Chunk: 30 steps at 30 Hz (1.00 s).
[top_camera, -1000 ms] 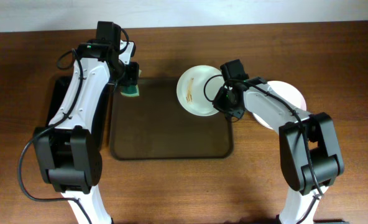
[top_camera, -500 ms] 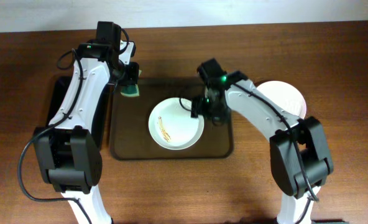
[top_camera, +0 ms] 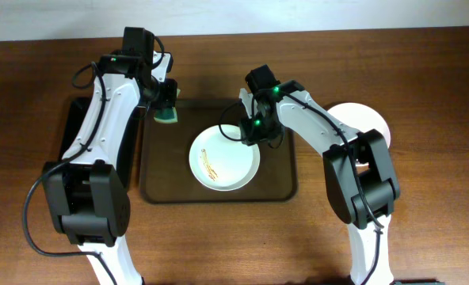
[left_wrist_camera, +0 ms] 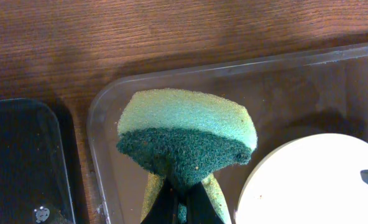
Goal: Clean dirty plates on tray and stack at the side
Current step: 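Bring the sponge with the left gripper onto the last plate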
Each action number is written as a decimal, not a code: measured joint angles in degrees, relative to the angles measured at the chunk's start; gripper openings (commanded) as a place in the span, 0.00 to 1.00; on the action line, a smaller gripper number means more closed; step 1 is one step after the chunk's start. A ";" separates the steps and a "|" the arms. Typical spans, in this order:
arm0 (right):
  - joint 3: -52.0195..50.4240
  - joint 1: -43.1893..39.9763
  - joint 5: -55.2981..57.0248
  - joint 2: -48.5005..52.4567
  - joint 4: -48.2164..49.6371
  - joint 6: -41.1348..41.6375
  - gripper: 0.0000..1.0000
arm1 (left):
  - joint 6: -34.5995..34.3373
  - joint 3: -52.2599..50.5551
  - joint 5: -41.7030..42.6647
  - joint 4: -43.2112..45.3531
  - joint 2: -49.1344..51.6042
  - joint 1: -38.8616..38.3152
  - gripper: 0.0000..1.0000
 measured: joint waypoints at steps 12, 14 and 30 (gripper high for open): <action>0.00 1.90 -0.76 1.97 -2.95 17.11 0.16 | -0.02 -0.02 0.00 0.00 0.00 -0.02 0.01; 0.00 2.08 -0.37 2.01 -2.89 21.81 0.04 | 0.00 -0.02 0.02 0.00 0.00 0.00 0.01; 0.37 2.43 0.13 2.14 -1.62 33.97 0.04 | 3.78 -14.25 4.66 7.72 0.24 -2.73 0.01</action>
